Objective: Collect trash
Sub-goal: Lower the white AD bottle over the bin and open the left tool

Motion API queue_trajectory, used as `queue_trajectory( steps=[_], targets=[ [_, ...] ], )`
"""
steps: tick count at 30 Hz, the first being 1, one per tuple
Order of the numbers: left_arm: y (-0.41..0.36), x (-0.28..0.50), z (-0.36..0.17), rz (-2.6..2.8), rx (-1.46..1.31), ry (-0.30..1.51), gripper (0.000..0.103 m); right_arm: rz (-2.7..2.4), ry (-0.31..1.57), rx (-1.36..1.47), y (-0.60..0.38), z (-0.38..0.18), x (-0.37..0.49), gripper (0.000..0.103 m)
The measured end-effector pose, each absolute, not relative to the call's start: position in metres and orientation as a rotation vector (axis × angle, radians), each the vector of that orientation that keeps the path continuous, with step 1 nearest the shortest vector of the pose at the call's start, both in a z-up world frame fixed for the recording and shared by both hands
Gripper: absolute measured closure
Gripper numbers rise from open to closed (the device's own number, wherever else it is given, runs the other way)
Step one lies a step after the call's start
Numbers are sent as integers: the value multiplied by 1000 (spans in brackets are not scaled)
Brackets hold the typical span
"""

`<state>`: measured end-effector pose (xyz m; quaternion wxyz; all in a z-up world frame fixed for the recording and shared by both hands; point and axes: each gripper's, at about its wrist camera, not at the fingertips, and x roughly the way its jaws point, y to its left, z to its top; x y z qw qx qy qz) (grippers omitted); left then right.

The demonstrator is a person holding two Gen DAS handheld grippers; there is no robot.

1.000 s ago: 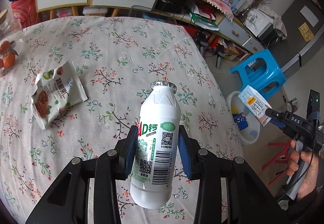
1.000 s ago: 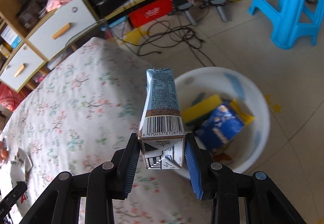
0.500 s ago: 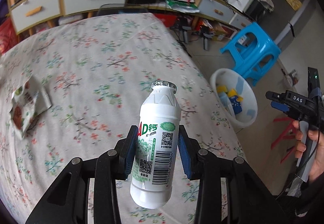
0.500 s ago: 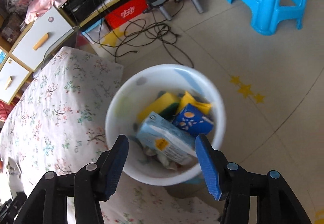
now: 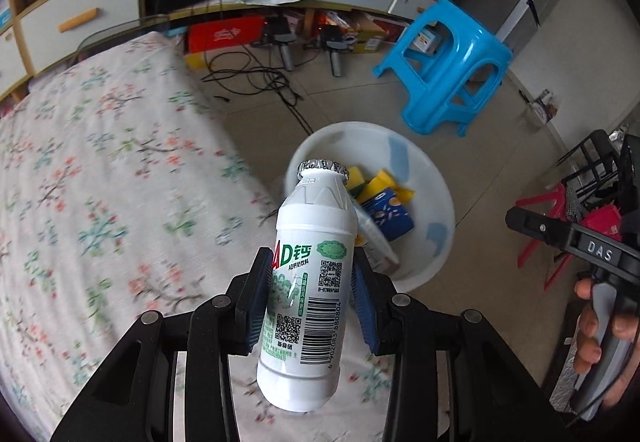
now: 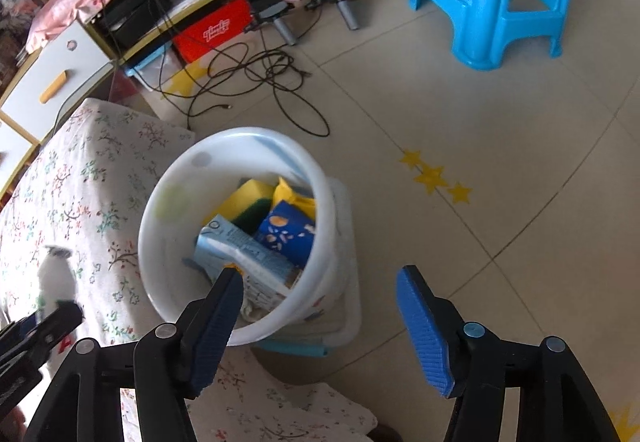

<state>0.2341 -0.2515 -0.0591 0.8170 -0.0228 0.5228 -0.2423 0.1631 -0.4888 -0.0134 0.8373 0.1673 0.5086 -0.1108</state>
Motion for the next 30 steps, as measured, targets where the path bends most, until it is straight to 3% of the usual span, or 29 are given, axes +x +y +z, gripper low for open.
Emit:
queue_trajectory(
  steps=[10, 12, 14, 23, 30],
  targets=[
    [-289, 260, -60, -562, -82, 1037, 61, -255, 1076, 412, -505, -14, 163, 33],
    [-291, 262, -59, -535, -64, 1034, 35, -255, 1074, 407, -505, -13, 163, 33],
    [-290, 262, -55, -516, -51, 1021, 28, -253, 1073, 400, -504, -13, 163, 32],
    [-245, 252, -44, -410, 26, 1033, 15, -240, 1078, 389, -492, -13, 163, 31],
    [-178, 232, -40, -317, 50, 1043, 13, -200, 1088, 368, -463, -10, 164, 26]
  ],
)
